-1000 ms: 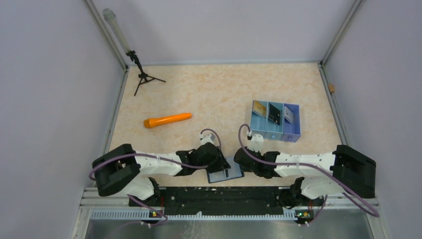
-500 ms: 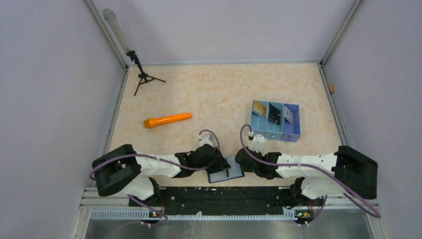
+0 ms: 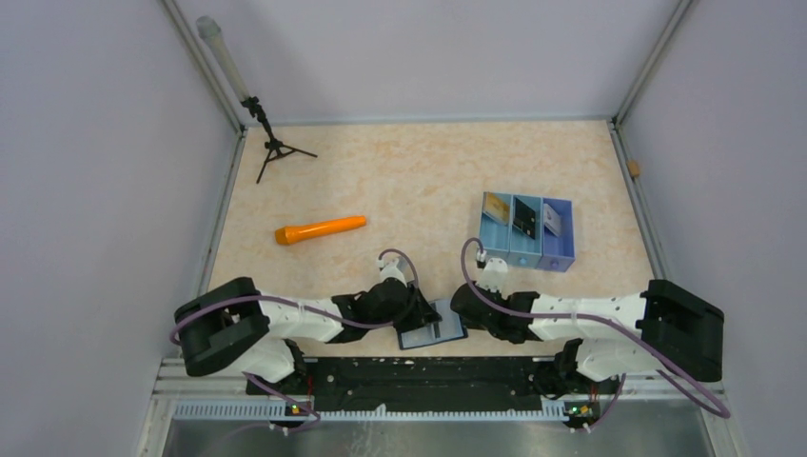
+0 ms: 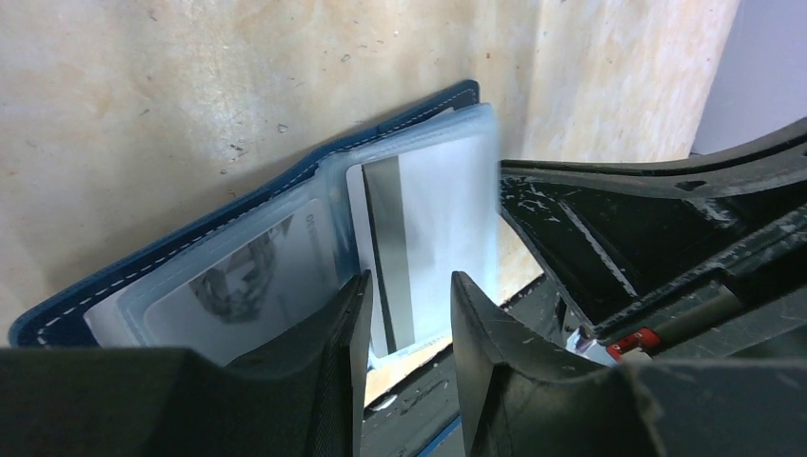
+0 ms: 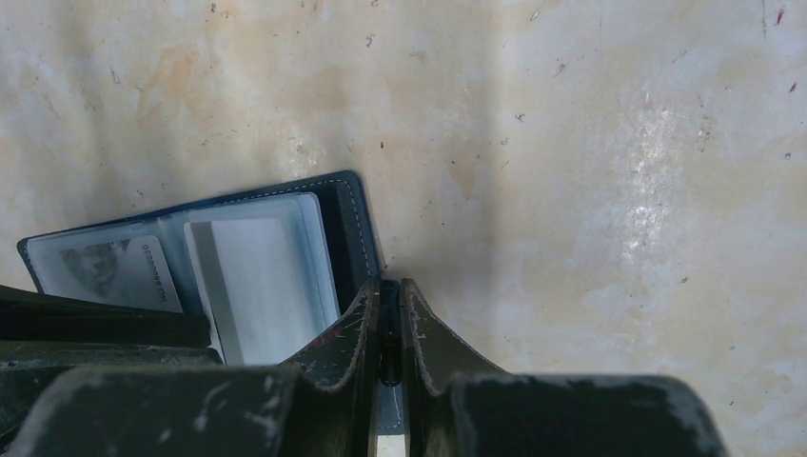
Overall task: Put the credit cards into the card holder
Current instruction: Insert the credit card into the card holder.
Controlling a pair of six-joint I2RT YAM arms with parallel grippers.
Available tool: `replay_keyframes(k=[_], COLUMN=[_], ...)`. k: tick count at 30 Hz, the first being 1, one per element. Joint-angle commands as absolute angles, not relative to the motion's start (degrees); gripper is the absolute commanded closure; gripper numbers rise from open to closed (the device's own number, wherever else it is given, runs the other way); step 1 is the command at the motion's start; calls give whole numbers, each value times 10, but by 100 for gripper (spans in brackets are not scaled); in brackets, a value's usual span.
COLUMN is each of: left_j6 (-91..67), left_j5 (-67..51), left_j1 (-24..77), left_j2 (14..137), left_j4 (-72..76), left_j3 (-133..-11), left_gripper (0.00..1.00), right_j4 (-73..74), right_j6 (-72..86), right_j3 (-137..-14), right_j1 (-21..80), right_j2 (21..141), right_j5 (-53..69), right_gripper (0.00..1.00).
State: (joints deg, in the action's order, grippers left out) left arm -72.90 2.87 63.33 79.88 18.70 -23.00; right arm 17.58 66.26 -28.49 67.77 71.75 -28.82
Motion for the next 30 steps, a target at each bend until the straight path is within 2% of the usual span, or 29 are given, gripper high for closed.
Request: replay_keyframes(k=[1, 7, 11, 13, 15, 17, 20, 26, 30], left_j6=[-733, -714, -706, -694, -673, -651, -629, -616, -611], left_j5=[30, 37, 40, 39, 47, 65, 95, 69, 53], left_j1=[638, 637, 632, 624, 622, 620, 613, 572, 571], left_j2=[770, 734, 712, 692, 660, 621, 575, 552, 558], left_j4=[255, 266, 236, 198, 147, 86, -11, -76, -58], left_j3=[-225, -204, -204, -208, -216, -228, -236, -214, -211], left_gripper=[61, 59, 53, 48, 37, 28, 21, 23, 25], right_j4=[233, 240, 254, 258, 259, 261, 260, 205, 172], right_j6=[666, 669, 668, 666, 659, 652, 634, 602, 606], right_j3=[-257, -252, -254, -254, -253, -251, -252, -235, -228], right_j1=[685, 685, 685, 685, 685, 685, 686, 685, 686], right_j2=[721, 704, 679, 658, 626, 591, 536, 442, 454], right_j5=[-266, -269, -274, -275, -273, -270, -264, -217, -186], right_gripper=[100, 100, 100, 89, 75, 68, 62, 55, 54])
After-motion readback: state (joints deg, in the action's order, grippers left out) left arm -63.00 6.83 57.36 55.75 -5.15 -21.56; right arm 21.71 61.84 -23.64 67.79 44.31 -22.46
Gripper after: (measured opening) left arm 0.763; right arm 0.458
